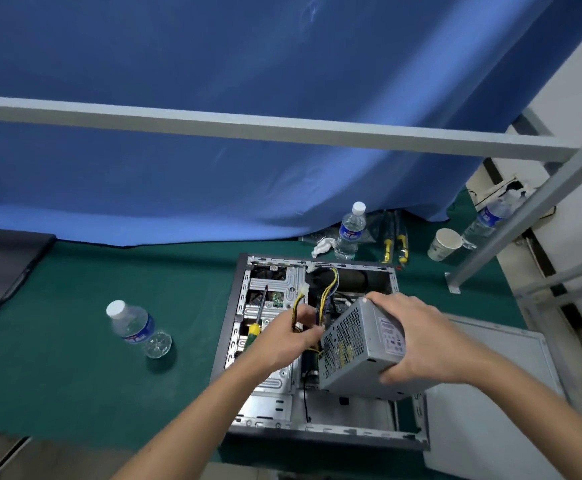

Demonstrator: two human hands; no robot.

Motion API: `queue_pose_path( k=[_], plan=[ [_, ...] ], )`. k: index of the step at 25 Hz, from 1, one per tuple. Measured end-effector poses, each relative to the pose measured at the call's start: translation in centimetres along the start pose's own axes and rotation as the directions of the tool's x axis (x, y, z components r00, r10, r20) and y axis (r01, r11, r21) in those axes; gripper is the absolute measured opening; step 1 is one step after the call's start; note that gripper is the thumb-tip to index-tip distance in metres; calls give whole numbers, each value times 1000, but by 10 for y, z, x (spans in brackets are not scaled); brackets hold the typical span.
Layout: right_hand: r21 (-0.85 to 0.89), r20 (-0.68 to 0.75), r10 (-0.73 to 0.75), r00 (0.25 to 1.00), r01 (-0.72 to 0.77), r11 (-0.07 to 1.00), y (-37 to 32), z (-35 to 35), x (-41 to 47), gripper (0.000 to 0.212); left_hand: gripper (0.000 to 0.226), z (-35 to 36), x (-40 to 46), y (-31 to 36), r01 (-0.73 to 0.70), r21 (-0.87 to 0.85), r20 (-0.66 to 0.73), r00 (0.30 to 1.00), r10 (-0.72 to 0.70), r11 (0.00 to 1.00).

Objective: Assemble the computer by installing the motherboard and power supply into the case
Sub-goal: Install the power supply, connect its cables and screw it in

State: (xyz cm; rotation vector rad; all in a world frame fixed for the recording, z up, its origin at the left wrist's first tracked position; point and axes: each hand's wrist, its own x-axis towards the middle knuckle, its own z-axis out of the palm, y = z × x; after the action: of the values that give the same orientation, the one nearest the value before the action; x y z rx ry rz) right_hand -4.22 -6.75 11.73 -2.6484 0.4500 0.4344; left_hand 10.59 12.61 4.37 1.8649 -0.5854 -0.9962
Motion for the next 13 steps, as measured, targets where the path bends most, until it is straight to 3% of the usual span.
queue_pose_path(
  k=[5, 9, 13],
  plan=[
    [-107, 91, -14, 996, 24, 994, 0, 45, 9, 130, 26, 7, 3, -23, 90, 156, 118, 987, -109, 984],
    [-190, 106, -26, 994, 46, 981, 0, 68, 14, 127, 43, 17, 3, -33, 190, 95, 119, 972, -201, 977],
    [-243, 147, -40, 988, 75, 967, 0, 86, 20, 126, 44, 23, 7, -36, 257, 144, 122, 954, -274, 956]
  ],
)
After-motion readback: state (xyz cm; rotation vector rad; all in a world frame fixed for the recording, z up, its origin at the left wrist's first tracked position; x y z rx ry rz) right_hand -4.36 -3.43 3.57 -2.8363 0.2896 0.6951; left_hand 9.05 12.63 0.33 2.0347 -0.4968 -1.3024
